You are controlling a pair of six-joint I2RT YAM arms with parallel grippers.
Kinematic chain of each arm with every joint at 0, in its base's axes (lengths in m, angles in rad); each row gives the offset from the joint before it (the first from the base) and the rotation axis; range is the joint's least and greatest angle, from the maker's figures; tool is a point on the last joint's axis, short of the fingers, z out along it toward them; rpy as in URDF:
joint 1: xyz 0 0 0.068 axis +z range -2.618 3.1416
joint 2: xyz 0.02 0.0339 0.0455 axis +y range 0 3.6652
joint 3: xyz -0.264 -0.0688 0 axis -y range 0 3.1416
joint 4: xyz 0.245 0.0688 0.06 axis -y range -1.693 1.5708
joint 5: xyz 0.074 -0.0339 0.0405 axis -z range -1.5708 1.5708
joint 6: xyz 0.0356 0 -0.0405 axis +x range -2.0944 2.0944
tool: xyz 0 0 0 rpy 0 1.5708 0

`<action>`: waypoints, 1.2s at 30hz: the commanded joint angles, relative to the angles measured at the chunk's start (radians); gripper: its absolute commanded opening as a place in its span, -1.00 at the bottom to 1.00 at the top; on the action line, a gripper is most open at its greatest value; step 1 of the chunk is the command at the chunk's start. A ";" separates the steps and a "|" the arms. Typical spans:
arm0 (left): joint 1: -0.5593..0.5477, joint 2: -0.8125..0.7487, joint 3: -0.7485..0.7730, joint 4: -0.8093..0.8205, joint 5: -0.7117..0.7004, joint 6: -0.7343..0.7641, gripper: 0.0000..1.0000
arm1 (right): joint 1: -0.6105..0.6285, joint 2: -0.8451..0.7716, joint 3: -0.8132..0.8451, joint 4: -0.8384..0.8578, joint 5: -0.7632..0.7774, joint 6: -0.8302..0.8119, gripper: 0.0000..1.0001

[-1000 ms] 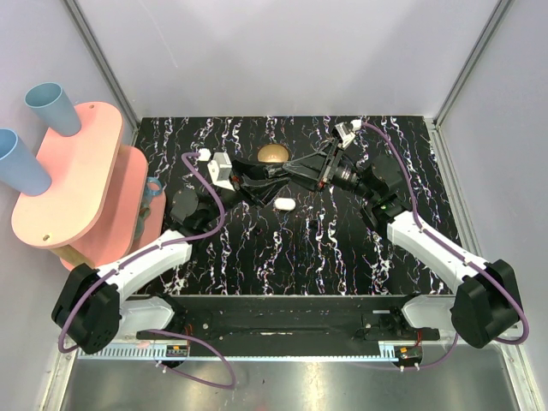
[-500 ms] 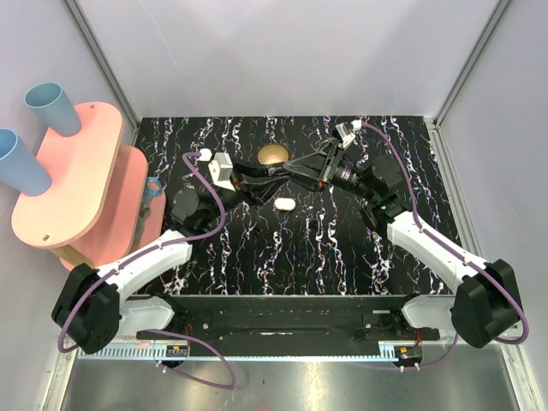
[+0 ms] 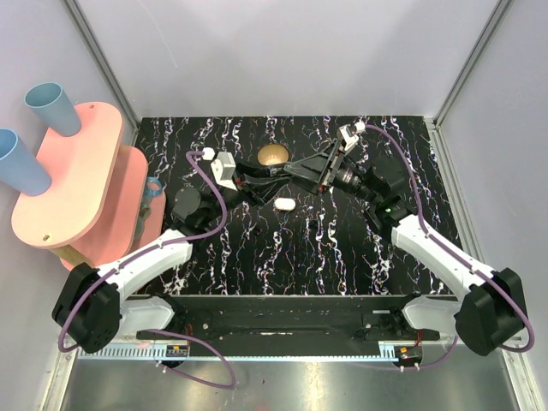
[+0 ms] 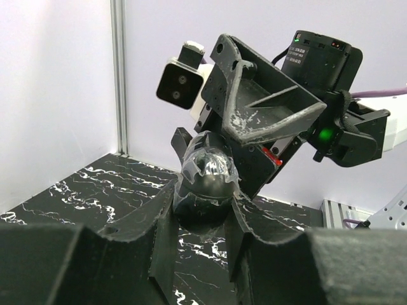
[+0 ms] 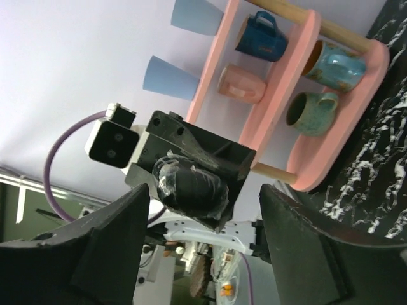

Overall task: Insert the wireless bluetooth earbuds into the charging case
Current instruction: Pass from the right arm to the left, then open the charging case.

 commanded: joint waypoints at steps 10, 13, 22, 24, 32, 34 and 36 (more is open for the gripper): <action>-0.001 -0.076 0.062 -0.107 0.112 0.027 -1.00 | 0.000 -0.172 0.189 -0.501 0.093 -0.633 0.63; -0.001 -0.087 0.072 -0.138 0.137 0.021 -1.00 | 0.000 -0.161 0.238 -0.557 0.073 -0.709 0.59; -0.001 -0.091 0.096 -0.153 0.154 -0.005 -1.00 | 0.000 -0.150 0.290 -0.672 0.001 -0.820 0.50; -0.001 -0.085 0.103 -0.155 0.160 -0.011 -1.00 | 0.002 -0.152 0.293 -0.683 -0.002 -0.832 0.50; -0.001 -0.062 0.117 -0.113 0.220 -0.037 -1.00 | 0.002 -0.155 0.280 -0.688 0.050 -0.823 0.49; -0.001 -0.061 0.117 -0.102 0.258 -0.043 -1.00 | 0.002 -0.155 0.276 -0.685 0.076 -0.814 0.49; -0.001 -0.061 0.111 -0.104 0.287 -0.040 -1.00 | 0.002 -0.158 0.272 -0.668 0.076 -0.802 0.49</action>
